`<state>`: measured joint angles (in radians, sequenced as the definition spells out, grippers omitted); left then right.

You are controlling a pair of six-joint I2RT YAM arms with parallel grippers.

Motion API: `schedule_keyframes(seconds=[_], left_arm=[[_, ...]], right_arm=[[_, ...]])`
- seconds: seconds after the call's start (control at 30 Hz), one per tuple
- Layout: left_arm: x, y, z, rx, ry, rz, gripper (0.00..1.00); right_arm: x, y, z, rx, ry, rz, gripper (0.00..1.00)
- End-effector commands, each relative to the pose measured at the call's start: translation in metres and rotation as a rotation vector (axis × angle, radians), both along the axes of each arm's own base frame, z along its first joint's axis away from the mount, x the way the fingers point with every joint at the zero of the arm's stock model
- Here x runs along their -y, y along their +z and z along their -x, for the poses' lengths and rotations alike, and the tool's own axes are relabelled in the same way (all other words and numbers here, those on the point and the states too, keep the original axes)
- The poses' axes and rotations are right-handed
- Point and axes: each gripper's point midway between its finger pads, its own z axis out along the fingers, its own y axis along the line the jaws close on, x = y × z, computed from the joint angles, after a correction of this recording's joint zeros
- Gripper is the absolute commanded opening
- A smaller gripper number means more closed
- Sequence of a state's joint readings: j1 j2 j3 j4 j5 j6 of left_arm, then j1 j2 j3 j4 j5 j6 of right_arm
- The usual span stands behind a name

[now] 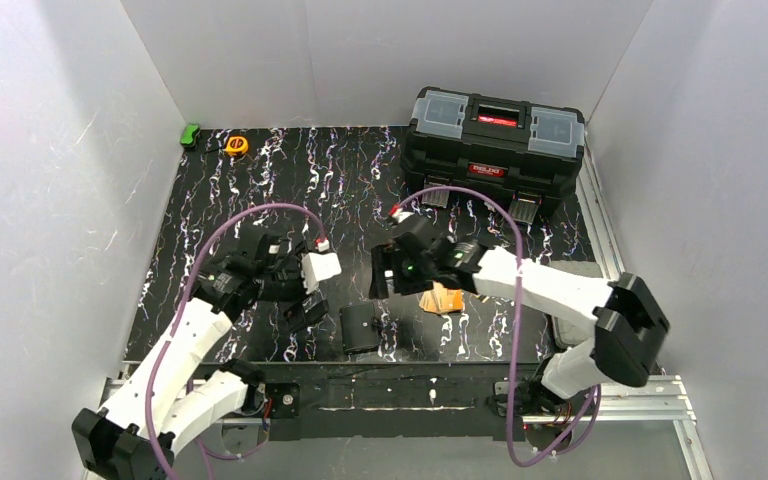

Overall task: Put the credit cards into the card holder
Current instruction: Close the card holder at the center of the board.

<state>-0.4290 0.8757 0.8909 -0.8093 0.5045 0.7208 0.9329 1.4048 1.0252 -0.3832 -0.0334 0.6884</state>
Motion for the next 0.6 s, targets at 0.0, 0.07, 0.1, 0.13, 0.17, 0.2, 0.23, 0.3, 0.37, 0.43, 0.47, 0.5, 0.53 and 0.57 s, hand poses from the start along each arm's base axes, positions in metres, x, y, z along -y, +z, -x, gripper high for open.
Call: schedule_keyframes(seconds=[0.0, 0.07, 0.1, 0.13, 0.17, 0.2, 0.23, 0.3, 0.37, 0.43, 0.47, 0.5, 0.53, 0.57], left_arm=[[-0.002, -0.021, 0.004, 0.027, 0.03, 0.033, 0.98], [-0.004, -0.026, 0.001, 0.166, 0.008, 0.065, 0.98], [-0.005, -0.034, 0.002, 0.225, -0.011, 0.07, 0.98], [-0.006, -0.042, 0.005, 0.281, -0.047, 0.068, 0.98], [-0.006, -0.046, 0.006, 0.328, -0.073, 0.075, 0.98], [-0.005, -0.052, 0.007, 0.352, -0.084, 0.085, 0.98], [-0.004, -0.056, 0.009, 0.362, -0.097, 0.091, 0.98], [-0.002, -0.065, 0.014, 0.347, -0.118, 0.104, 0.98], [-0.002, -0.072, 0.017, 0.301, -0.113, 0.099, 0.98], [0.0, -0.077, 0.019, 0.28, -0.118, 0.104, 0.98], [0.0, -0.077, 0.02, 0.278, -0.118, 0.108, 0.98], [0.0, -0.076, 0.019, 0.276, -0.112, 0.112, 0.98], [0.0, -0.077, 0.018, 0.268, -0.105, 0.111, 0.98], [0.0, -0.081, 0.017, 0.264, -0.102, 0.104, 0.98]], right_arm=[[0.01, -0.018, 0.027, 0.026, 0.049, 0.289, 0.77], [0.002, -0.024, 0.035, 0.039, 0.064, 0.344, 0.72], [-0.003, -0.026, 0.038, 0.039, 0.072, 0.359, 0.69], [-0.009, -0.027, 0.042, 0.033, 0.088, 0.363, 0.66], [-0.014, -0.029, 0.045, 0.028, 0.096, 0.37, 0.64], [-0.017, -0.031, 0.046, 0.023, 0.098, 0.381, 0.62], [-0.018, -0.033, 0.047, 0.018, 0.096, 0.397, 0.61], [-0.019, -0.039, 0.046, 0.006, 0.087, 0.427, 0.6], [-0.023, -0.045, 0.046, -0.006, 0.098, 0.444, 0.59], [-0.032, -0.05, 0.045, -0.014, 0.137, 0.461, 0.58], [-0.035, -0.049, 0.044, -0.011, 0.148, 0.454, 0.58], [-0.04, -0.048, 0.045, -0.014, 0.162, 0.44, 0.58], [-0.043, -0.049, 0.048, -0.023, 0.183, 0.432, 0.58], [-0.046, -0.051, 0.049, -0.034, 0.198, 0.433, 0.57]])
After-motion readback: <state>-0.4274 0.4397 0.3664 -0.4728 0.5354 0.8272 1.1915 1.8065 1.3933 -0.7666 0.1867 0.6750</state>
